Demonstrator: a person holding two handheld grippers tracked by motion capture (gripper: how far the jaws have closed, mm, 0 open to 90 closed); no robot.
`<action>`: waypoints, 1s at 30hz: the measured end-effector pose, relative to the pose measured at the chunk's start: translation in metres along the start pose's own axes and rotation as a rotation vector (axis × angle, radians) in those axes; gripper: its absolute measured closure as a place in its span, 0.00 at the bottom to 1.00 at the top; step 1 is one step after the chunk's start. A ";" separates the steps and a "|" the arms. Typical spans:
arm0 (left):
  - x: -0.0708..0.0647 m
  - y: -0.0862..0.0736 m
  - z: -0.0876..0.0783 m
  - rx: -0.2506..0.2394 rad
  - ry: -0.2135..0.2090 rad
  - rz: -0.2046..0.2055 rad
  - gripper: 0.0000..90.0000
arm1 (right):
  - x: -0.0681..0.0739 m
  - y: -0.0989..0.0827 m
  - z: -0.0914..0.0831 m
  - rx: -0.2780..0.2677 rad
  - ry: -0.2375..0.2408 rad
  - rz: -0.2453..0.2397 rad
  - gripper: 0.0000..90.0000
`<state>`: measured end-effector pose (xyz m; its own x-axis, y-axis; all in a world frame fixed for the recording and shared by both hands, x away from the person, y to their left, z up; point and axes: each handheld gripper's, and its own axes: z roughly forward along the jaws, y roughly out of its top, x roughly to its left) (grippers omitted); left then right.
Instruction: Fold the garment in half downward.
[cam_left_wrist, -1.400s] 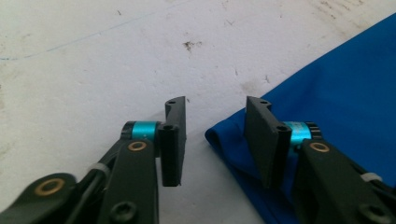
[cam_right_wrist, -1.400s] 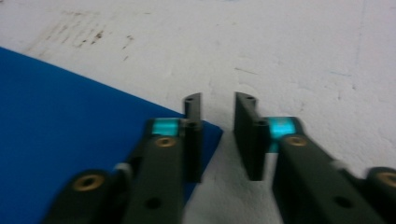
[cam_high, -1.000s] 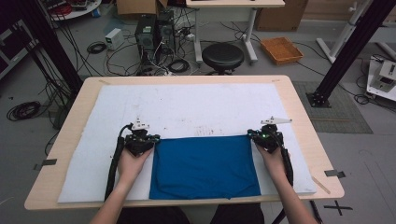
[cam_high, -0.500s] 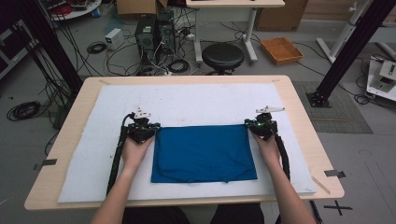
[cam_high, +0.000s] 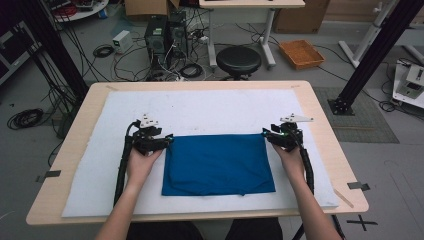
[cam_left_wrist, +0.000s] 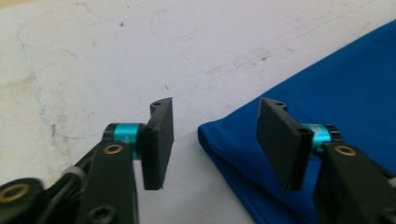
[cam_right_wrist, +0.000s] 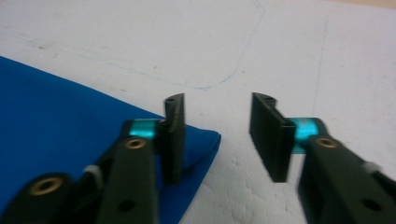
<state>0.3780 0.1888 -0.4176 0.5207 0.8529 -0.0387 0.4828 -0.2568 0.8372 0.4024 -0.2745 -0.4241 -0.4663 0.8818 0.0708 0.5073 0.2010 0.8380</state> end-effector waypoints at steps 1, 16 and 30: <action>-0.002 -0.001 -0.006 -0.014 -0.012 0.001 0.47 | 0.001 0.000 -0.007 -0.015 -0.001 0.000 0.53; -0.025 -0.025 -0.053 -0.095 -0.001 0.104 0.42 | 0.009 -0.023 -0.065 -0.096 0.009 -0.022 0.42; -0.024 -0.027 -0.058 -0.105 0.015 0.096 0.41 | 0.002 -0.024 -0.068 -0.105 0.006 -0.004 0.42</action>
<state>0.3118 0.2018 -0.4081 0.5504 0.8333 0.0520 0.3541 -0.2893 0.8893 0.3396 -0.3065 -0.4074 -0.4730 0.8783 0.0705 0.4269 0.1584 0.8903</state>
